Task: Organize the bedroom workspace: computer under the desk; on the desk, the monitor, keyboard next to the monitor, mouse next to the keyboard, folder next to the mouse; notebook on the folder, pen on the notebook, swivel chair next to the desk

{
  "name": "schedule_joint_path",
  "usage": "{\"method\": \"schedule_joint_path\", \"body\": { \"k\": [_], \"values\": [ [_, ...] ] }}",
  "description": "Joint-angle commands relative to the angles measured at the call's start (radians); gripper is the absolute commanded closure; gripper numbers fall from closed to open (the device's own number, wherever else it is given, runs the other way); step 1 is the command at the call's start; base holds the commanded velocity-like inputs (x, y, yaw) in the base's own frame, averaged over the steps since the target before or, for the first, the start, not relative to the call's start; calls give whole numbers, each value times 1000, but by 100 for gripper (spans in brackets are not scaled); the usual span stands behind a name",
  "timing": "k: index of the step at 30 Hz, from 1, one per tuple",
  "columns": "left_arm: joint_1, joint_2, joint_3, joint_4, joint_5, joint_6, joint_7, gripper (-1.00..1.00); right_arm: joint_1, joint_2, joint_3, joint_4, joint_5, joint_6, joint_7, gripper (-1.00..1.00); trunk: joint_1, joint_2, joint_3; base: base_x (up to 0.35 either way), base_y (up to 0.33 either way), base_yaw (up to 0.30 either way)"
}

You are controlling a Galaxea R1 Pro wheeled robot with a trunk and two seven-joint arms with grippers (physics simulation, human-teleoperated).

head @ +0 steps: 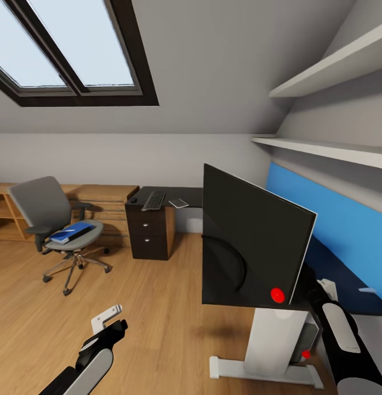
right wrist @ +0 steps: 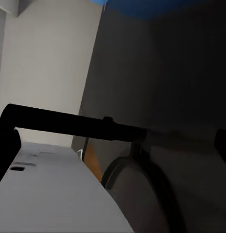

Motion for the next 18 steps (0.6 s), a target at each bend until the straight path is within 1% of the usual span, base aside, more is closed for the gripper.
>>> {"method": "schedule_joint_path", "body": {
  "k": [1, 13, 18],
  "values": [
    [-1, 1, -3, -2, 2, 5, 6, -100, -1, 0, -1, -2, -8, 5, -6, -100, 0, -1, -1, 59, -51, 5],
    [-1, 0, -4, -1, 2, 5, 6, -100, -1, 2, 1, -2, -6, 4, -5, -100, 0, -1, -1, 13, -11, 1],
    [-1, 0, -4, -1, 2, 5, 6, -100, -1, 3, 2, -2, -4, 2, -6, -100, 0, -1, 3, 0, 0, 0]
  ]
}}
